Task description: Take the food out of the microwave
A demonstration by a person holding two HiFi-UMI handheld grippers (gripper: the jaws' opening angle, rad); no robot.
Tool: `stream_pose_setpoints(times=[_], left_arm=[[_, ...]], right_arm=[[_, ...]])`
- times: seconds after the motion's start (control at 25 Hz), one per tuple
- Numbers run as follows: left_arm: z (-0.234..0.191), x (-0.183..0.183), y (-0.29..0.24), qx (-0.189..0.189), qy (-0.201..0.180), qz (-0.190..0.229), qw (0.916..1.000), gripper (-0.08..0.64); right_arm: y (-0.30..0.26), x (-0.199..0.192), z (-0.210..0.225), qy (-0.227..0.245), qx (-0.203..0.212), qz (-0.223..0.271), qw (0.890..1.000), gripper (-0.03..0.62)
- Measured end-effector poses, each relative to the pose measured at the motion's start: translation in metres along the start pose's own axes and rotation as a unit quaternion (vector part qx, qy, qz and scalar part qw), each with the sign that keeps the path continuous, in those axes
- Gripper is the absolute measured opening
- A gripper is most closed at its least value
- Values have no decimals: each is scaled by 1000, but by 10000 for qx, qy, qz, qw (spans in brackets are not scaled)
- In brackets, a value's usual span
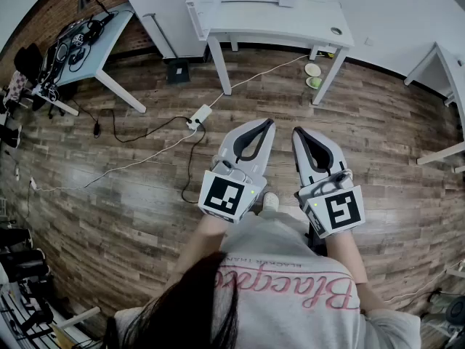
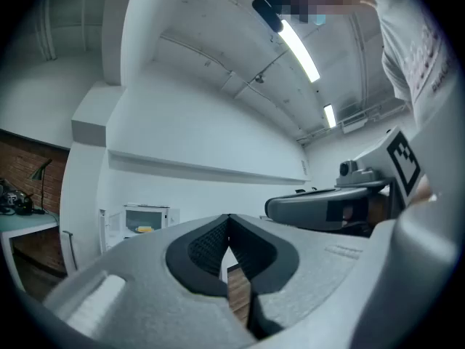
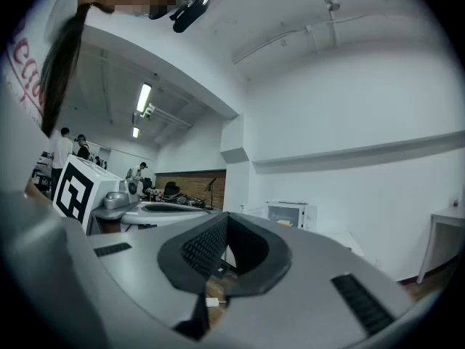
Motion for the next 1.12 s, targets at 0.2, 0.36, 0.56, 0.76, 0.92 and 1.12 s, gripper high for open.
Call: stream_pose_setpoints(times=[0.2,0.36,0.56,0.76,0.92,1.12], left_arm=[[-5,0,-19,62,-25,21,10000,3],[-8,0,-39,203,-87,133,9997,3],[-12,-5,-63,396,-87,98,9991,3],[-13,-13,-84,502,-79,-47,9987,3],[-23,-19,-96,513,1,-101,9986,3],[-41,-24,-106,597,11,-139,9981,3]], right_arm=[[-11,1,17,34,18,-62,10000,6],[-23,0,38,116,156,-17,9998,6],[-38,0,63,-42,411,13,9991,6],[-49,-6,89,-97,512,-49,9986,6],[-60,-11,99,-210,599,-66,9980,6],[-79,-15,107,-315,620,-47,9976,7]])
Point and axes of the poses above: the fingertips, and each gripper's own axes: y backward along the fingers, z to its right, x out of its top, the point moved 6 cm from there along y, backward along the fingers, and after that the axes turned 7 degrees about -y, right-handed, at the moved point
